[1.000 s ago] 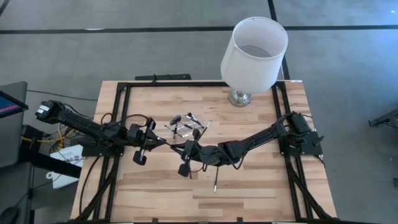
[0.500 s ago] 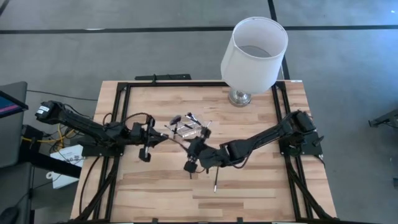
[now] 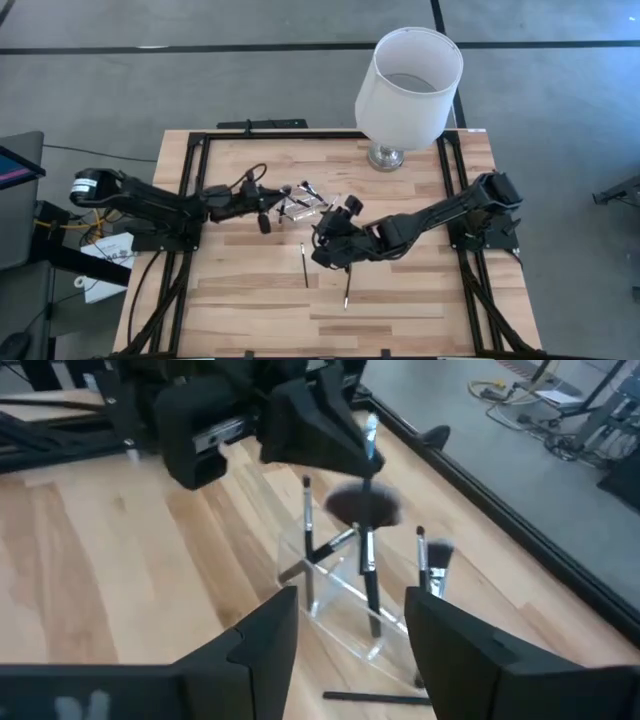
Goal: Put items in baskets/containers
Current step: Put the eyeshadow brush into the center transparent organizer, then put the foundation brush into the left transparent organizer
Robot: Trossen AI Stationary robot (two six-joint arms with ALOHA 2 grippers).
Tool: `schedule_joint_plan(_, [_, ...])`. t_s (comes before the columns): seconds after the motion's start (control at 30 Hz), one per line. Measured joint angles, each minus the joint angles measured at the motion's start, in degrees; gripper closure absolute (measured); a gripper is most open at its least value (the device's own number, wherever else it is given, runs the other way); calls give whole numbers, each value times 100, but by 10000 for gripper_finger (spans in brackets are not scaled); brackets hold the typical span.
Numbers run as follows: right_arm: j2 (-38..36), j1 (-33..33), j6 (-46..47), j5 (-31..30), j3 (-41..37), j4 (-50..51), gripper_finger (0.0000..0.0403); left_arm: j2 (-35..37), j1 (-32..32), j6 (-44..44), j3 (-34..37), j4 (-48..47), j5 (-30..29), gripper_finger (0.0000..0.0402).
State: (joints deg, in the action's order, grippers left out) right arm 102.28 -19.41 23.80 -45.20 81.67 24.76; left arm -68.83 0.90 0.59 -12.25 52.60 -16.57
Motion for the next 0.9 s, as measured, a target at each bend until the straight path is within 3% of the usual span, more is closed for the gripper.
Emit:
schedule_joint_plan(0.27, [9, 192, 370, 39, 0, 15, 232, -596, 36, -1, 0, 16, 8, 365])
schedule_joint_plan(0.4, [11, 194, 610, 485, 0, 14, 236, -626, 15, -1, -1, 45, 7, 339])
schedule_joint_plan(0.6, [13, 72, 1636, 891, 0, 320, 237, -316, -19, 1, 0, 61, 12, 311])
schedule_joint_plan(0.9, [17, -629, 4327, 1095, -429, 1013, 237, 823, -286, 0, 0, 60, 147, 304])
